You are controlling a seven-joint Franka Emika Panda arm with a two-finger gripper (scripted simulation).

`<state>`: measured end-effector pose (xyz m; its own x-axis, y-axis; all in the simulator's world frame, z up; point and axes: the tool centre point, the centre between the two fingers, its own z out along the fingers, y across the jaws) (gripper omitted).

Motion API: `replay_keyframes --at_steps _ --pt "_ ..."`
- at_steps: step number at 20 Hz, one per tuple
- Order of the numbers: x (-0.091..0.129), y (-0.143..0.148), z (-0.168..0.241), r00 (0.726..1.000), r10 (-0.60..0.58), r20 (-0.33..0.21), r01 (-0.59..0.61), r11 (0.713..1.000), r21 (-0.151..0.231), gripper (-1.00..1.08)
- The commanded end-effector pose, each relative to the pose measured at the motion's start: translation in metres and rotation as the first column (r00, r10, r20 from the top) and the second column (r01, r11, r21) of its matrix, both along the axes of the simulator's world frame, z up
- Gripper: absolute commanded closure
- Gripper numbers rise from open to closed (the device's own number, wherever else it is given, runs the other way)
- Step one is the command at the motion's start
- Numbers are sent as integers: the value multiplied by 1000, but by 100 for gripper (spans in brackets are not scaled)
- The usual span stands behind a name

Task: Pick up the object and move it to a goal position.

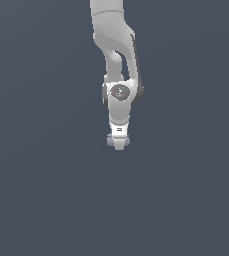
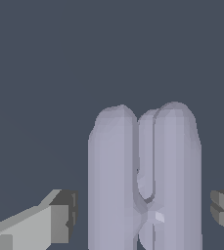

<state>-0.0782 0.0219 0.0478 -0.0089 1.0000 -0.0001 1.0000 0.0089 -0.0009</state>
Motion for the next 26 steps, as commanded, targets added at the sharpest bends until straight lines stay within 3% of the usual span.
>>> replay_keyframes --at_steps 1,6,7,19,26 --pt "0 0 -10 1000 1 0 -1 1000 0 -92" --pt "0 0 -18 1000 2 0 -2 1000 0 -92" --pt "0 0 -18 1000 2 0 -2 1000 0 108" --pt "0 1 -16 1000 2 3 -2 1000 -1 108" --pt "-12 28 -13 1000 2 2 -2 1000 -1 108"
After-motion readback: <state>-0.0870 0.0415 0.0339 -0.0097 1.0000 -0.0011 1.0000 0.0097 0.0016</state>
